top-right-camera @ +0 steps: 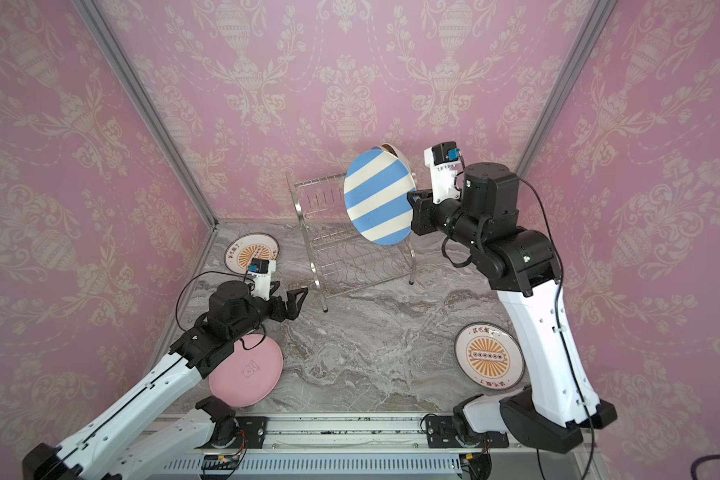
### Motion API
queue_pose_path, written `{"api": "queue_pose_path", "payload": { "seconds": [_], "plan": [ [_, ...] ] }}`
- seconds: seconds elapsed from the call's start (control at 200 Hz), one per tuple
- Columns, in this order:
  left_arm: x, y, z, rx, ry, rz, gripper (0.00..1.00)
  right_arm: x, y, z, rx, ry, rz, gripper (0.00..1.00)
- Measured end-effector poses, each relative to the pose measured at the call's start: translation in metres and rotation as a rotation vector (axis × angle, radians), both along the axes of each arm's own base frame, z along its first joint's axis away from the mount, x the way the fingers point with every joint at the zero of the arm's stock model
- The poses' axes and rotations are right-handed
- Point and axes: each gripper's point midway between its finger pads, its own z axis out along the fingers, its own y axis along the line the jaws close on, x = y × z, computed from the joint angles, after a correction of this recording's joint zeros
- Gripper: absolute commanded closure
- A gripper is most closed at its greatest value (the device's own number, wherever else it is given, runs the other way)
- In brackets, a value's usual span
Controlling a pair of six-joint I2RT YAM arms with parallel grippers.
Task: Load plates into a dish rack
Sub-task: Pick up the plate from the center of the table, then place the plate on the dish rack.
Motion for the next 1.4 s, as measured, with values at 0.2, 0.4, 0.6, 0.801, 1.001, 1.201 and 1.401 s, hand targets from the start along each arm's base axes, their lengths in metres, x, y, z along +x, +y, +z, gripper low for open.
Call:
{"api": "queue_pose_path", "payload": {
  "seconds": [0.2, 0.4, 0.6, 0.801, 1.001, 1.201, 1.401],
  "plan": [
    [0.004, 0.015, -0.007, 0.009, 0.017, 0.046, 0.01, 0.046, 0.034, 0.013, -0.157, -0.127, -0.107, 1.00],
    [0.007, 0.025, -0.010, 0.010, 0.024, 0.078, 0.01, 0.085, 0.057, 0.002, -0.298, -0.181, -0.202, 1.00],
    [0.006, 0.034, -0.021, 0.015, 0.047, 0.098, 0.01, 0.111, 0.050, -0.015, -0.391, -0.179, -0.325, 1.00],
    [0.006, 0.035, -0.025, 0.009, 0.058, 0.094, 0.01, 0.122, 0.049, -0.021, -0.412, -0.179, -0.378, 1.00],
    [0.005, 0.036, -0.029, 0.004, 0.070, 0.087, 0.01, 0.123, 0.049, -0.022, -0.410, -0.179, -0.380, 1.00],
    [0.008, 0.035, -0.035, -0.003, 0.088, 0.078, 0.01, 0.123, 0.054, -0.024, -0.383, -0.171, -0.356, 1.00],
    [0.008, 0.033, -0.038, -0.008, 0.096, 0.067, 0.01, 0.124, 0.055, -0.030, -0.381, -0.150, -0.349, 1.00]
  ]
}}
